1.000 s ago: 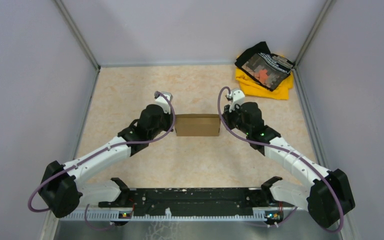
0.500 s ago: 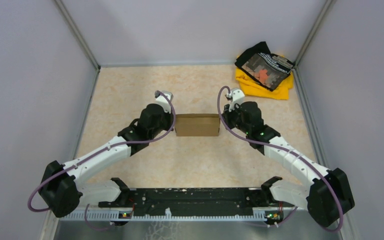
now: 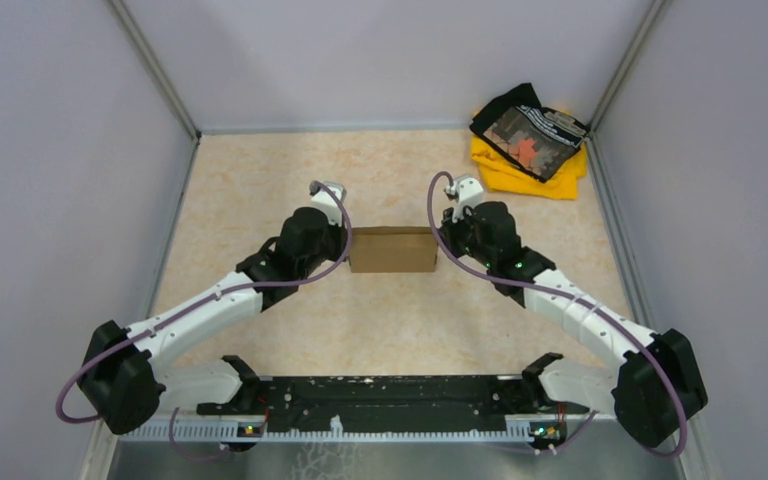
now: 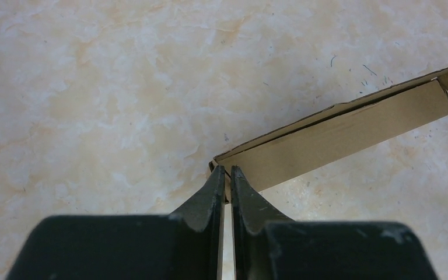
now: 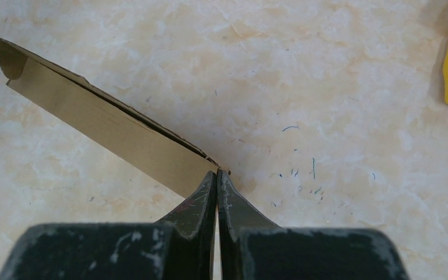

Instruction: Fold the paper box

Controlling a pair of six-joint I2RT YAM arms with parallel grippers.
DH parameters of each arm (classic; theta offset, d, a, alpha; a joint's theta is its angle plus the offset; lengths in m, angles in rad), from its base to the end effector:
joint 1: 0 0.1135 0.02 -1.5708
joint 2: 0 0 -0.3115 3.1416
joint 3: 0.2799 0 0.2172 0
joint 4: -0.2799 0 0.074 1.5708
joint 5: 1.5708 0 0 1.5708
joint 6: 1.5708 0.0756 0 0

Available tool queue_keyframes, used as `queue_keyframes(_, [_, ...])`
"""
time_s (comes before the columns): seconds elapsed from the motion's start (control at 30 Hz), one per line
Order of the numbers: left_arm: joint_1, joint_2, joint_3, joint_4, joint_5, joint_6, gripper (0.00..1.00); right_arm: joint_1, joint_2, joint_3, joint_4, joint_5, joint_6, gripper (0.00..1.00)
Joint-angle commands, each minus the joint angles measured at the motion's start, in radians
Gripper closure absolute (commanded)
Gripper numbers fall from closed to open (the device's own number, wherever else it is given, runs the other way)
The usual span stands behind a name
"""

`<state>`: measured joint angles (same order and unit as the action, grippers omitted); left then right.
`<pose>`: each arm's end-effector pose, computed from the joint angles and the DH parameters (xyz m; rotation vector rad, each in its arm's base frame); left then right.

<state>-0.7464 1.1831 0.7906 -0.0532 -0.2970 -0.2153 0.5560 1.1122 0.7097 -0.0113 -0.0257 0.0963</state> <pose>0.1986 -0.1535 0.3144 0.3430 1.9804 -0.3181 0.1983 0.1255 0.3061 -0.4748 1.9553 0.4455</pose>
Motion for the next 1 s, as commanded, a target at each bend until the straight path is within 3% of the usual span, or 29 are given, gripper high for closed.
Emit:
queue_keyframes(0.0, [-0.011,0.007,0.036,-0.007,0.001,0.004,0.88,0.033,0.012,0.058,0.013,0.021,-0.006,1.00])
queue_keyframes(0.97, [-0.011,-0.006,0.033,-0.028,0.005,0.011,0.88,0.073,0.105,0.171,-0.095,0.072,0.094,1.00])
